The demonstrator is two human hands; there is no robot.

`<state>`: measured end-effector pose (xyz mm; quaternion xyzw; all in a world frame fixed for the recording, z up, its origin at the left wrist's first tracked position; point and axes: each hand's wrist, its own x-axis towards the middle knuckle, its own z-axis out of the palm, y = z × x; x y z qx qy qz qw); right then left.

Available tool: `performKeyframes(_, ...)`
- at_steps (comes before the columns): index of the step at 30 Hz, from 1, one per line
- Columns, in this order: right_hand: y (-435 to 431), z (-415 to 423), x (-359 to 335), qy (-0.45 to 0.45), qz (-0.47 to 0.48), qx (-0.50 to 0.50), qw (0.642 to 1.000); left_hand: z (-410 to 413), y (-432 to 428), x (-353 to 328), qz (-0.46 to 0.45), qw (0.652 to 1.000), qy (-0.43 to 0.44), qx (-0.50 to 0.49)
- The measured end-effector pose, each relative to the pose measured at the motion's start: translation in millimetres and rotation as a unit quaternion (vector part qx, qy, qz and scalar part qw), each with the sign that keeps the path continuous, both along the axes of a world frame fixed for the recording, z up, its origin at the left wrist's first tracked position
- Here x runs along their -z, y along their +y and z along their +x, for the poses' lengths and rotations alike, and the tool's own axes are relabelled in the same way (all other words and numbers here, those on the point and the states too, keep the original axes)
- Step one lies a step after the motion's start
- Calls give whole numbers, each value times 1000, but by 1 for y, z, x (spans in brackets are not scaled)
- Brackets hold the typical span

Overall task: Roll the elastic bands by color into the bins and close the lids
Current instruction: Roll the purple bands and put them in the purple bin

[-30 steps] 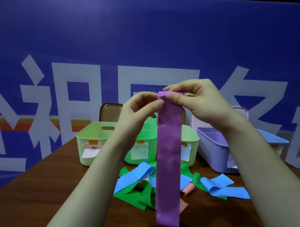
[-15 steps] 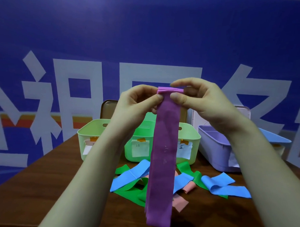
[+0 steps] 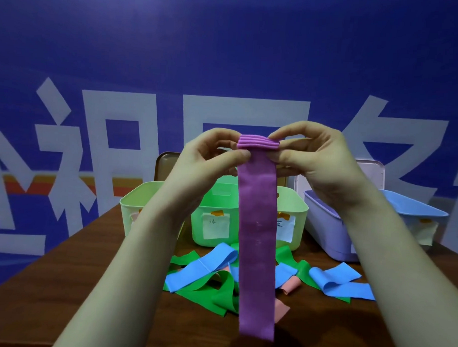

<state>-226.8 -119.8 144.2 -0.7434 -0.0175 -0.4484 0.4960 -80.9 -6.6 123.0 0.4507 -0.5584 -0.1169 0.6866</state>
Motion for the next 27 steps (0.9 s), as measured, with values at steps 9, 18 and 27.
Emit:
performKeyframes(9, -3, 4, 4, 29, -14, -1, 999, -6, -12, -7, 150, 988, 22, -33)
performKeyframes(18, -11, 6, 10, 32, -25, -2, 999, -7, -13, 3, 121, 992, 32, -20)
performKeyframes(27, -8, 9, 16, 159, 12, 1, 987, -10, -14, 10, 72, 996, 8, -49)
